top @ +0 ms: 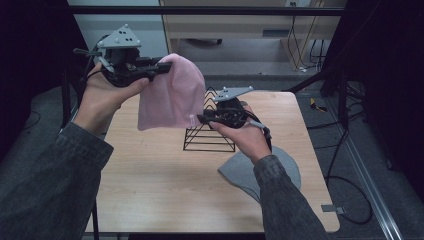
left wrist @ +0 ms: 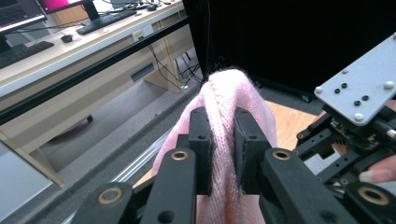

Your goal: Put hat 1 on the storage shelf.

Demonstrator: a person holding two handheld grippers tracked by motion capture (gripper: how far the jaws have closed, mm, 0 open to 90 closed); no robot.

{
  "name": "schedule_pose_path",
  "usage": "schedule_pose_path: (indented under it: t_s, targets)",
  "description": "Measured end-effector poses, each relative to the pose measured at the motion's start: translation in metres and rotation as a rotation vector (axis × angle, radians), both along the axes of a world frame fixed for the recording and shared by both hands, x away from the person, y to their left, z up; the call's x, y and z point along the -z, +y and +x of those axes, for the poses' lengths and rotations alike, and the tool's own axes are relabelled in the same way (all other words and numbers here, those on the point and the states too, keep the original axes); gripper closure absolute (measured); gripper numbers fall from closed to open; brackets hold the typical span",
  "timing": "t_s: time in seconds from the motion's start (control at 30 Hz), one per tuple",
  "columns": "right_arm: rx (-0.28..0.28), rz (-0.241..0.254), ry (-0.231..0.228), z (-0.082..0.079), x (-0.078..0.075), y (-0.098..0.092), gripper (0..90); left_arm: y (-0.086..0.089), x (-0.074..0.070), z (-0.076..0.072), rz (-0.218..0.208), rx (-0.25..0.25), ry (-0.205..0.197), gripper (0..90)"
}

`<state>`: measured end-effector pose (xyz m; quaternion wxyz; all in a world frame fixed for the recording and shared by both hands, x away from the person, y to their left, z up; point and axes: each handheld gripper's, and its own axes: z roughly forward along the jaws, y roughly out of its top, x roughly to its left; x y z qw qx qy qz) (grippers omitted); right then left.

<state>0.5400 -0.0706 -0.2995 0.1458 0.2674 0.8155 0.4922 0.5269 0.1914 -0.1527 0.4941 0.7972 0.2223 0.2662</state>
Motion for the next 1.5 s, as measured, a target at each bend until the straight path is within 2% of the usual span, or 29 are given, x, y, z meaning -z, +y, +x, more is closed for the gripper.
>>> schedule_pose_path:
  t_s: [0.03, 0.1, 0.13, 0.17, 0.2, 0.27, 0.37, 0.43, 0.5, 0.57, 0.63, 0.73, 0.77, 0.8, 0.9, 0.93, 1.07, 1.2, 1.3, 1.5]
  targets:
    - [0.013, 0.014, 0.000, 0.005, -0.003, -0.005, 62.0, 0.000, 0.000, 0.001, -0.001, -0.002, 0.001, 79.1]
    - [0.013, 0.045, 0.006, 0.007, -0.006, -0.008, 54.3, 0.000, 0.000, 0.003, 0.016, -0.007, 0.002, 79.1]
    - [0.013, 0.045, 0.006, 0.007, -0.006, -0.008, 54.3, 0.000, 0.000, 0.003, 0.016, -0.007, 0.002, 79.1]
    - [0.018, 0.052, -0.002, 0.009, -0.010, -0.011, 48.2, -0.001, 0.000, 0.003, 0.019, -0.004, -0.001, 79.1]
    - [0.018, 0.052, -0.002, 0.009, -0.010, -0.011, 48.2, -0.001, 0.000, 0.003, 0.019, -0.004, -0.001, 79.1]
    - [0.023, 0.057, -0.004, 0.010, -0.013, -0.011, 41.5, -0.004, 0.000, 0.003, 0.014, 0.003, -0.002, 79.1]
    - [0.022, 0.057, 0.003, 0.012, -0.012, -0.009, 40.9, -0.006, 0.000, 0.003, 0.018, 0.005, -0.006, 79.1]
    - [0.007, 0.039, 0.011, 0.013, -0.009, -0.008, 47.5, -0.010, 0.001, 0.005, 0.010, 0.010, -0.008, 79.1]
    - [-0.005, 0.017, 0.009, 0.013, -0.007, -0.007, 61.6, -0.012, 0.003, 0.008, 0.019, 0.014, -0.008, 79.0]
    - [-0.003, 0.029, -0.002, 0.015, -0.007, -0.009, 73.3, -0.013, 0.004, 0.011, 0.017, 0.012, -0.009, 79.0]
    - [0.002, 0.038, 0.001, 0.018, -0.008, -0.012, 78.0, -0.014, 0.005, 0.018, 0.016, 0.007, -0.008, 78.7]
    - [0.031, 0.021, -0.011, 0.023, -0.008, -0.018, 80.2, -0.018, 0.009, 0.032, 0.021, 0.000, -0.021, 78.5]
    - [0.031, 0.021, -0.011, 0.023, -0.008, -0.018, 80.2, -0.018, 0.009, 0.032, 0.021, 0.000, -0.021, 78.5]
    - [0.047, 0.018, -0.013, 0.026, -0.008, -0.021, 80.6, -0.021, 0.012, 0.037, 0.006, 0.000, -0.019, 78.5]
    - [0.096, 0.000, -0.025, 0.034, -0.005, -0.034, 81.8, -0.030, 0.020, 0.051, 0.000, 0.003, -0.014, 78.1]
    - [0.096, 0.000, -0.025, 0.034, -0.005, -0.034, 81.8, -0.030, 0.020, 0.051, 0.000, 0.003, -0.014, 77.9]
    - [0.135, 0.005, -0.017, 0.041, -0.002, -0.049, 82.0, -0.044, 0.025, 0.067, 0.006, 0.012, -0.014, 77.7]
    - [0.153, 0.016, -0.013, 0.046, 0.000, -0.057, 82.2, -0.053, 0.025, 0.076, 0.012, 0.016, -0.013, 77.4]
    - [0.179, 0.005, -0.018, 0.050, 0.003, -0.062, 82.5, -0.063, 0.029, 0.084, 0.043, 0.024, -0.026, 77.0]
    - [0.195, 0.002, -0.036, 0.053, 0.011, -0.064, 82.5, -0.068, 0.035, 0.093, 0.036, 0.016, -0.035, 76.7]
